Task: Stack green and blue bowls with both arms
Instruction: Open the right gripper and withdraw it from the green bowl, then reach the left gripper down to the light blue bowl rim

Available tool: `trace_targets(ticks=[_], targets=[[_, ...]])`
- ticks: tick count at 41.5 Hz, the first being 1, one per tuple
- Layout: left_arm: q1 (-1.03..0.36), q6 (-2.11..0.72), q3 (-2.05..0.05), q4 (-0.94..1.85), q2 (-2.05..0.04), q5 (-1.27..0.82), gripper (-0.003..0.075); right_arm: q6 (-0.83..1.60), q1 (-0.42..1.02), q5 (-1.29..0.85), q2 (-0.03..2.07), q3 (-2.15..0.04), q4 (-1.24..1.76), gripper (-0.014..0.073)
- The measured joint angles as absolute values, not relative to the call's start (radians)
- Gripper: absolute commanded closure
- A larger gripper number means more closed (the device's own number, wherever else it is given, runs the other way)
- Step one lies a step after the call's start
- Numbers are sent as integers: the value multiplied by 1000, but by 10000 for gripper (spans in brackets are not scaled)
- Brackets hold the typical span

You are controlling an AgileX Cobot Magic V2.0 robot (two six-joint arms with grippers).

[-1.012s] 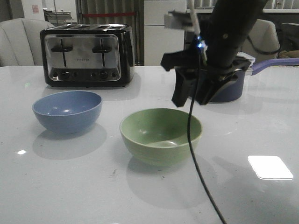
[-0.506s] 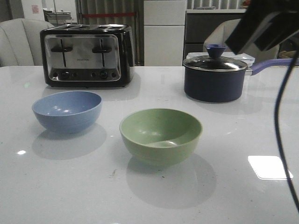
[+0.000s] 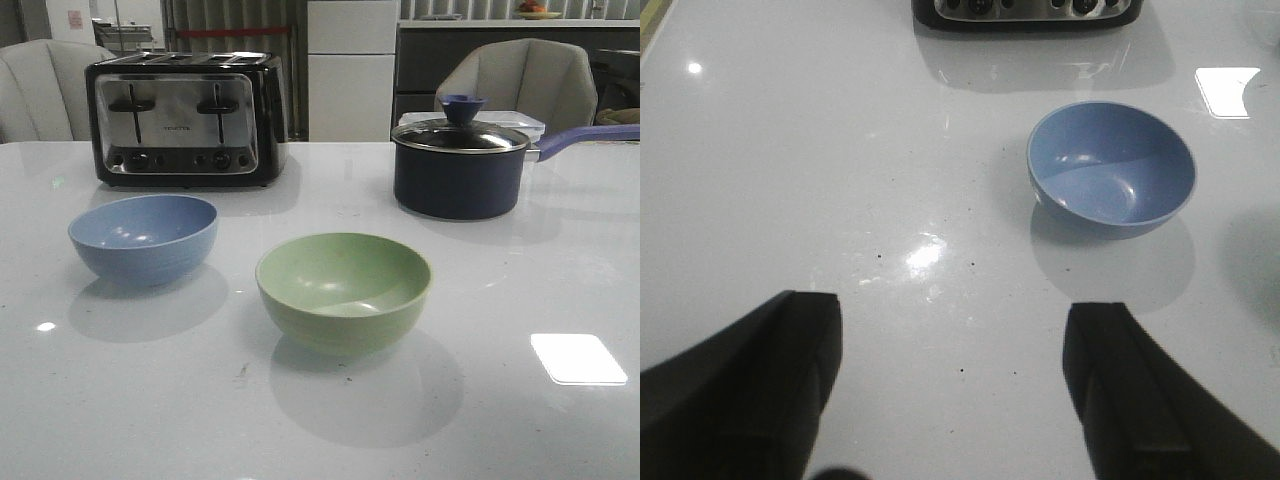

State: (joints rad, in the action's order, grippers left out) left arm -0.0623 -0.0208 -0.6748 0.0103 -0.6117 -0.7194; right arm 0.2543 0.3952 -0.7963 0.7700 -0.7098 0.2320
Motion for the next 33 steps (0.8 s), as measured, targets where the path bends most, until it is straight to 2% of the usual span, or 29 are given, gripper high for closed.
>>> trace_targets(ticks=[16, 33], targets=[[-85, -73, -725, 10, -684, -745, 193, 256, 395, -815, 709, -702, 232, 148], [-200, -78, -955, 43, -1166, -768, 193, 256, 395, -815, 709, -702, 231, 148]])
